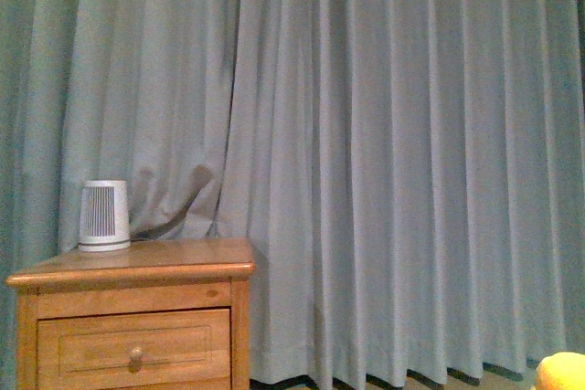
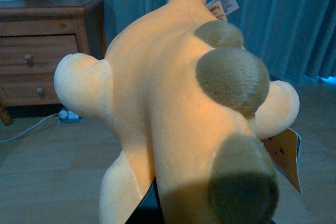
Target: Put away toys
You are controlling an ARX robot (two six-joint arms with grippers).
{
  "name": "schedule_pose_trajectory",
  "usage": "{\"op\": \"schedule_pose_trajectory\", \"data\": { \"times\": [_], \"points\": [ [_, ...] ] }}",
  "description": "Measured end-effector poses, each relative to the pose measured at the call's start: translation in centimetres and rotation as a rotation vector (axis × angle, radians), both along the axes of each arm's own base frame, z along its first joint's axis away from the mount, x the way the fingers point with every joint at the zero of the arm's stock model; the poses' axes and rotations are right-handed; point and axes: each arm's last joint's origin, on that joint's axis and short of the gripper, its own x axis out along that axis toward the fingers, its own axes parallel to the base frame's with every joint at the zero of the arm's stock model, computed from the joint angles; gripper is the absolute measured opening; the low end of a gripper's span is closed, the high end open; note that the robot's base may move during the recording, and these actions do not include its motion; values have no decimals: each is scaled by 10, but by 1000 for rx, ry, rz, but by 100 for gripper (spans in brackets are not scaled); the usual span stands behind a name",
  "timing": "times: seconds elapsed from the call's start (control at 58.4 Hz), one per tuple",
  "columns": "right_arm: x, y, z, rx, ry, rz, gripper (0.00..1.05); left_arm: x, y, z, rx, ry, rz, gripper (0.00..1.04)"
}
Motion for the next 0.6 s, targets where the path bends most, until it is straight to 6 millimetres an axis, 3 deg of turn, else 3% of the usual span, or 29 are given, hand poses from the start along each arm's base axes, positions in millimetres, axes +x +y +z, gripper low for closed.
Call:
{"op": "schedule_pose_trajectory", "data": {
  "times": [0.599],
  "points": [
    [0, 0, 0, 0, 0, -3, 7, 0, 0, 0, 0, 0, 1, 98]
  ]
}}
